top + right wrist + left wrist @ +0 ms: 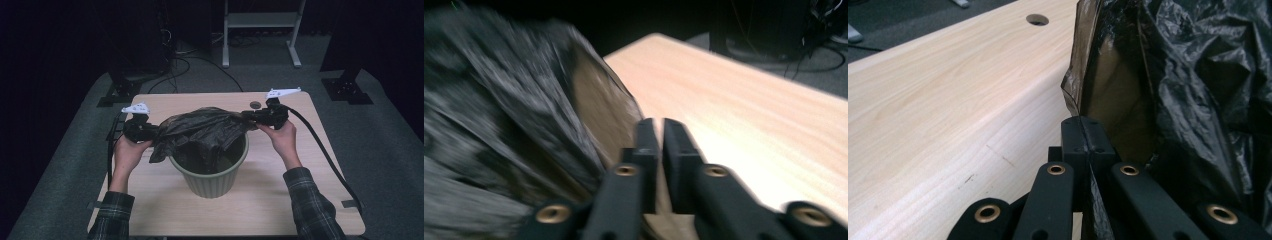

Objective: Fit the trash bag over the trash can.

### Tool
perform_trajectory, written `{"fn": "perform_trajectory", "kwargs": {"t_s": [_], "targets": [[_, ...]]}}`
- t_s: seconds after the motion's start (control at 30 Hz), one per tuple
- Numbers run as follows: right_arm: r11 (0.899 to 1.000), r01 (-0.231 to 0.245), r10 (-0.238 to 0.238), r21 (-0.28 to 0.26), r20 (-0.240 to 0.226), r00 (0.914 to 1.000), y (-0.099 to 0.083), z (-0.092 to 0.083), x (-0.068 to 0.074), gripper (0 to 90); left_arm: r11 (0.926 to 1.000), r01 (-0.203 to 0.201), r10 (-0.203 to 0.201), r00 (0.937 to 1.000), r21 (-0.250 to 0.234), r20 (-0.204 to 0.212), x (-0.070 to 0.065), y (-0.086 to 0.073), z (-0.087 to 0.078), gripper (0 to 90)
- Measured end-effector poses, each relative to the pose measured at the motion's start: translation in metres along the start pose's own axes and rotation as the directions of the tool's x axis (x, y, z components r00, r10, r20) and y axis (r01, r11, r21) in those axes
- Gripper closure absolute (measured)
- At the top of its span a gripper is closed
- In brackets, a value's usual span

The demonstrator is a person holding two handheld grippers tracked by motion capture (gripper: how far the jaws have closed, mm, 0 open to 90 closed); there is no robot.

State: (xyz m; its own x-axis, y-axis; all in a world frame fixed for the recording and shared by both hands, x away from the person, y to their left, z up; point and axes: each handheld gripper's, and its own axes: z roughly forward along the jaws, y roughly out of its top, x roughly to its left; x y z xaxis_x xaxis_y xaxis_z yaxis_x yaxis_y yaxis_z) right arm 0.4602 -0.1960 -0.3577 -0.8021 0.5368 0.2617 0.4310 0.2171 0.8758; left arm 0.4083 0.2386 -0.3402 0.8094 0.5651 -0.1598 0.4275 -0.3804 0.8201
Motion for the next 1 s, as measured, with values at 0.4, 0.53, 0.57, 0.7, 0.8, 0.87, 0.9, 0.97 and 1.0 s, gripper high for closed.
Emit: {"fn": "perform_trajectory", "kwargs": {"t_s": [0.4, 0.53, 0.57, 0.7, 0.8, 0.87, 0.9, 0.97, 1.0], "targets": [[0.990, 0.043, -0.059, -0.138, -0.117, 0.9914, 0.028, -0.040, 0.020, 55.1, 0.9999, 0.000, 0.000, 1.0000, -0.010, 0.008, -0.002, 0.001, -0.002, 89.8], [0.993, 0.055, -0.070, -0.105, -0.147, 0.9866, 0.029, -0.027, 0.022, 53.2, 0.9999, -0.002, 0.002, 0.9999, -0.012, 0.013, -0.003, 0.001, -0.001, 89.8], [0.994, 0.059, -0.072, -0.090, -0.144, 0.9870, 0.028, -0.024, 0.023, 53.6, 1.0000, -0.002, 0.002, 0.9999, -0.009, 0.013, -0.003, 0.001, -0.001, 89.8], [0.997, 0.049, -0.059, -0.055, -0.178, 0.9823, 0.026, -0.014, 0.022, 69.1, 0.9999, -0.005, 0.005, 0.9999, -0.010, 0.014, -0.003, 0.003, -0.002, 89.8], [0.997, 0.067, -0.071, -0.026, -0.184, 0.9804, 0.025, -0.013, 0.024, 88.4, 0.9999, -0.006, 0.007, 0.9999, -0.012, 0.015, -0.004, 0.004, -0.002, 89.8], [0.997, 0.078, -0.080, -0.016, -0.184, 0.9797, 0.024, -0.015, 0.026, 89.7, 0.9999, -0.007, 0.008, 0.9998, -0.011, 0.016, -0.004, 0.005, -0.002, 89.9], [0.996, 0.082, -0.084, -0.017, -0.188, 0.9787, 0.024, -0.016, 0.028, 89.8, 0.9999, -0.007, 0.008, 0.9998, -0.012, 0.017, -0.004, 0.005, -0.002, 89.9], [0.995, 0.094, -0.096, -0.019, -0.186, 0.9778, 0.025, -0.020, 0.031, 89.8, 0.9999, -0.007, 0.008, 0.9998, -0.011, 0.017, -0.004, 0.005, -0.002, 89.8], [0.995, 0.099, -0.102, -0.024, -0.186, 0.9773, 0.026, -0.023, 0.033, 89.8, 0.9999, -0.007, 0.008, 0.9998, -0.013, 0.016, -0.004, 0.005, -0.003, 89.9]]}}
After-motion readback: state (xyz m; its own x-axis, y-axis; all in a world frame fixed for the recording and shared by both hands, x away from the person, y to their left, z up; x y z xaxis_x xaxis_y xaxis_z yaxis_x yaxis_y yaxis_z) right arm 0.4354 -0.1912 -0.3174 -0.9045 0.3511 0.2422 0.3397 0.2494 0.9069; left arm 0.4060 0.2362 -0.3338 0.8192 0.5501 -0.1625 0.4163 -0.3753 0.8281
